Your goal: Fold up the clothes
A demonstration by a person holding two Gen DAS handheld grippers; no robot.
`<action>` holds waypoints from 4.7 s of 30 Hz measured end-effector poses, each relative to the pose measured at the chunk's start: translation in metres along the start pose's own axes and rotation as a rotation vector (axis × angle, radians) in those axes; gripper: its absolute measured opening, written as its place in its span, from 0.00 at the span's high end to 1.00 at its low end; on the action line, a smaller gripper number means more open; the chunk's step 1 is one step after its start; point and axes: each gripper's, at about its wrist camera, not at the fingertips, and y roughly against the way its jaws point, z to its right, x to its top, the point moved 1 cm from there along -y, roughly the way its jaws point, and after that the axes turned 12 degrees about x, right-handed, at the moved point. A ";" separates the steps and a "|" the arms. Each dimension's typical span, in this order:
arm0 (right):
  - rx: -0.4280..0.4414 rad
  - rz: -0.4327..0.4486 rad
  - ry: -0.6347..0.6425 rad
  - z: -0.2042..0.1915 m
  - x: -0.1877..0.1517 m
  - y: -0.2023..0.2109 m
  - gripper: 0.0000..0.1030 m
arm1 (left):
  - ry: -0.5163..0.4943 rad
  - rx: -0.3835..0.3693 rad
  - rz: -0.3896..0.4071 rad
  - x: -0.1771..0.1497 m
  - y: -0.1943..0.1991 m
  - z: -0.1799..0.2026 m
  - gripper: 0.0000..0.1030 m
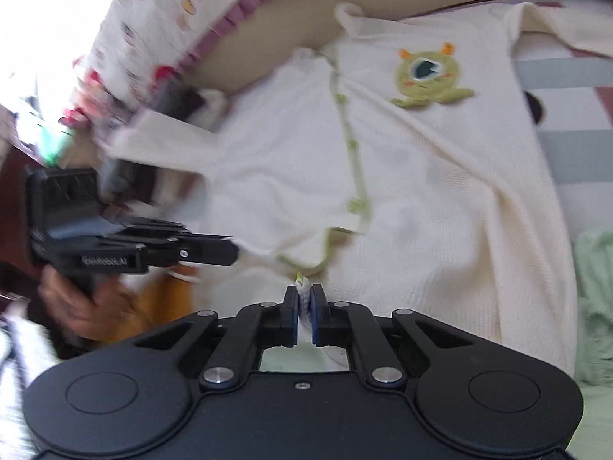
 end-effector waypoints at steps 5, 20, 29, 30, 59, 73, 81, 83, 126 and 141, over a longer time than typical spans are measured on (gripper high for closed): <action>-0.084 -0.030 0.087 -0.007 0.009 0.000 0.92 | -0.053 0.010 0.015 0.009 0.012 0.013 0.98; 0.037 -0.315 0.025 0.003 0.004 -0.038 0.92 | -0.017 0.062 -0.107 -0.023 -0.041 0.010 0.51; -0.210 -0.036 0.076 -0.003 -0.011 0.057 0.52 | -0.360 0.101 -0.056 -0.019 -0.004 0.045 0.51; -0.306 -0.031 0.104 -0.003 -0.016 0.062 0.52 | -0.406 0.117 -0.074 -0.021 -0.004 0.050 0.51; -0.844 0.078 0.257 0.020 -0.074 0.070 0.98 | -0.497 0.237 -0.338 -0.051 -0.023 0.088 0.96; -0.793 0.143 0.403 -0.014 -0.065 0.063 0.47 | -0.503 0.153 -0.065 -0.015 0.009 0.098 0.64; -0.823 0.072 0.362 -0.006 -0.070 0.059 0.49 | -0.595 0.065 -0.121 -0.037 -0.052 0.141 0.64; -0.812 0.084 0.322 -0.005 -0.073 0.065 0.49 | -0.584 0.100 -0.158 -0.042 -0.064 0.138 0.64; -0.454 0.092 0.518 -0.057 -0.014 0.034 0.51 | -0.082 0.273 -0.342 -0.024 0.035 0.008 0.51; -0.024 -0.285 -0.041 -0.020 -0.008 -0.103 0.67 | 0.289 0.343 -0.376 -0.128 0.040 -0.076 0.47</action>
